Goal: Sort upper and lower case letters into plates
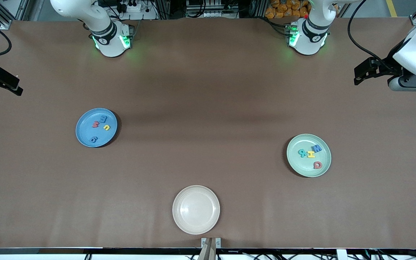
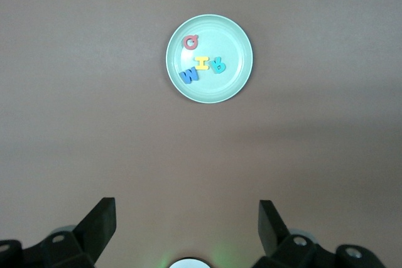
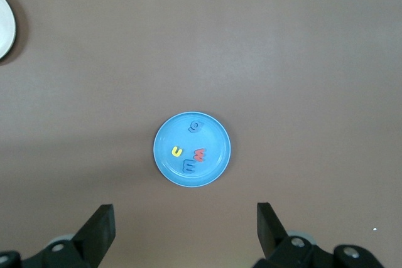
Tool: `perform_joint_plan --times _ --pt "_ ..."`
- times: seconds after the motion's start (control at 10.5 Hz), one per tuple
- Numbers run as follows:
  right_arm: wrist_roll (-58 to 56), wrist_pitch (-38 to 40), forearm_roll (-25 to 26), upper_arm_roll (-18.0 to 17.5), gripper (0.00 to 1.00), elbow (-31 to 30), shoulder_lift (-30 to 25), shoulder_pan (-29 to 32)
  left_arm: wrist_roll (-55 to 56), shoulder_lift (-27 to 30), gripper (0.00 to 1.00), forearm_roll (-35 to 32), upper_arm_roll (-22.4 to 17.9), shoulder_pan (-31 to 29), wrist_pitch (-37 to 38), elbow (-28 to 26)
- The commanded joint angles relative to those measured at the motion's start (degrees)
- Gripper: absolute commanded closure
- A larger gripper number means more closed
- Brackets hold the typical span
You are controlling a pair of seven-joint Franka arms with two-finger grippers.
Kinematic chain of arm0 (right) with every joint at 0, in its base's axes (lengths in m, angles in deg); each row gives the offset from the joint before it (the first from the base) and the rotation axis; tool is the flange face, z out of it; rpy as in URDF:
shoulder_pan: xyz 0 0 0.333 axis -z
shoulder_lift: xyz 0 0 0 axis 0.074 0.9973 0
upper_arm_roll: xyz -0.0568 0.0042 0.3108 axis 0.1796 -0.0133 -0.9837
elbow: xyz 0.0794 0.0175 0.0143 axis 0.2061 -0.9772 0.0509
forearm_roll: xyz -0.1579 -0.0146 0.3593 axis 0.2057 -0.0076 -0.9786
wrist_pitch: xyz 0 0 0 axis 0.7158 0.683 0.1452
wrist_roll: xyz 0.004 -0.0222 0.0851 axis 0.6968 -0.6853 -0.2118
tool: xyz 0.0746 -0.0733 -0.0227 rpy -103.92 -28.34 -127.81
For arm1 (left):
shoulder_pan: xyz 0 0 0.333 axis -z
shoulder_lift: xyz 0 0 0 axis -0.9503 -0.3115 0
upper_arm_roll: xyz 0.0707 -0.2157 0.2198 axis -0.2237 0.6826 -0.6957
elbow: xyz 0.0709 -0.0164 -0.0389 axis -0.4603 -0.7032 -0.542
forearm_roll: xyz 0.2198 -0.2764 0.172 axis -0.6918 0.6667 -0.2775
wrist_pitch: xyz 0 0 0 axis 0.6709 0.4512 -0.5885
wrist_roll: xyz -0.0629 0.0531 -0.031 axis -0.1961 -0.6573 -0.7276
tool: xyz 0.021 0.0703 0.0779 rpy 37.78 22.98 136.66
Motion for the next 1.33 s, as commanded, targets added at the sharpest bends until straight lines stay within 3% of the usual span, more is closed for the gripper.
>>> perform_joint_plan --times 0.0,1.24 --pt "-3.5 -0.7 -1.2 0.1 0.00 -0.8 0.4 1.2 -0.5 -0.3 0.00 -1.3 -0.8 1.0 1.0 1.3" --pt "-3.4 -3.9 -2.8 -0.2 0.00 -2.6 0.4 2.3 -1.0 -0.1 0.00 -1.4 -0.8 0.8 0.9 1.2"
